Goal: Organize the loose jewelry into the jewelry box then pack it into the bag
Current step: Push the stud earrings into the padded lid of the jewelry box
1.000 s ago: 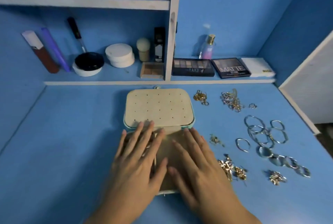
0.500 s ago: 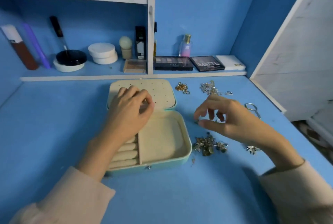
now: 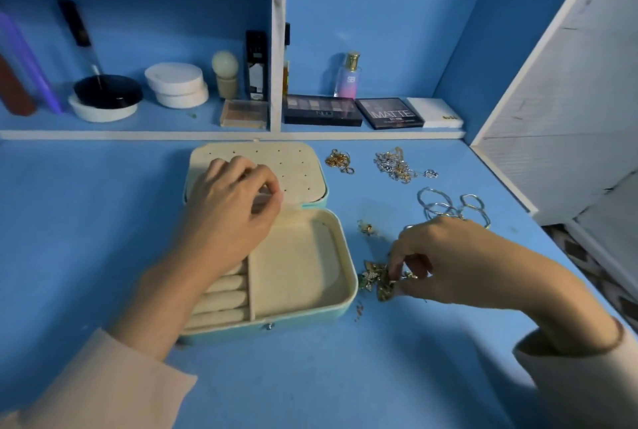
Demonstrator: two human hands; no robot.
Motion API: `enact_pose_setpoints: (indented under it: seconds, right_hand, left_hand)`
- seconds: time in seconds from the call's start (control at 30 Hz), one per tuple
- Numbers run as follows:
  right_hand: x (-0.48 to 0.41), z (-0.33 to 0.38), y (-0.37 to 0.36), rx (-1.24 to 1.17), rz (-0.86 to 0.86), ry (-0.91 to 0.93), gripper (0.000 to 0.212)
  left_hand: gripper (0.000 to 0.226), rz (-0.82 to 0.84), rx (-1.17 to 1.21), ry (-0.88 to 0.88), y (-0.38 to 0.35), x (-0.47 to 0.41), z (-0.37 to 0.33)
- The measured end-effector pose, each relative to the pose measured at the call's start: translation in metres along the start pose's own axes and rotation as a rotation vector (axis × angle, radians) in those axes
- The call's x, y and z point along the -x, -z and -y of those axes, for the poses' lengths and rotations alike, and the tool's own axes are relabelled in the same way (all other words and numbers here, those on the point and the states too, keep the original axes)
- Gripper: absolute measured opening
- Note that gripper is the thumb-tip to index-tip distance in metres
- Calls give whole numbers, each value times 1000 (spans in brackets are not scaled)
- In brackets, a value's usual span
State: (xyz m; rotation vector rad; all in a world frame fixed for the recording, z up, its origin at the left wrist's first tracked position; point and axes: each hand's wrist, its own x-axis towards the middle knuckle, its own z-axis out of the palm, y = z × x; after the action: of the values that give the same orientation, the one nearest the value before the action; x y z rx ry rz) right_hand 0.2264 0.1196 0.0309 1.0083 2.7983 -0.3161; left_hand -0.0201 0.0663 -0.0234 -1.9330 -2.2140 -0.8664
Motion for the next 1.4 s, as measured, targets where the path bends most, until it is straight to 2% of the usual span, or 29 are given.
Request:
enact_pose_setpoints:
  seconds: [0.13, 0.23, 0.3, 0.4, 0.47, 0.53, 0.57, 0.63, 0.77, 0.9, 1.03, 1.4]
  right_hand:
    - [-1, -3, 11, -67, -27, -5, 3]
    - [-8, -6, 25, -299, -160, 29, 4]
    - [-22, -3, 31, -432, -246, 43, 5]
    - [-51, 10, 28, -782, -417, 39, 6]
    - [-71, 20, 23, -1023, -514, 15, 9]
    - [-85, 27, 16, -1230, -590, 0, 9]
    - [-90, 30, 13, -1324, -630, 6, 8]
    - [-94, 32, 8, -1424, -712, 32, 6]
    - [-92, 38, 3, -1293, -850, 114, 16]
    - [-84, 46, 0, -1193, -891, 167, 17]
    - [-81, 51, -6, -1074, -927, 142, 17]
    - [-77, 49, -5, -1136, -902, 39, 17]
  left_hand:
    - [30, -2, 22, -2, 1, 1, 0]
    - [16, 110, 4, 22, 10, -10, -3]
    - [16, 161, 8, 49, 14, -26, -6]
    - [40, 173, -45, 73, 9, -50, -3]
    - [56, 258, -68, 102, 3, -61, 3]
    - [59, 316, -16, 149, -2, -64, 5]
    - [56, 287, 4, 151, -3, -63, 5]
    - [49, 98, 23, 96, -3, -60, 3]
    - [48, -274, -20, -61, 6, -50, -9]
    - [32, -452, -52, -97, 11, -37, -32]
    - [27, -526, -51, -140, 10, -29, -34]
    - [32, -505, -22, -132, 13, -27, -35]
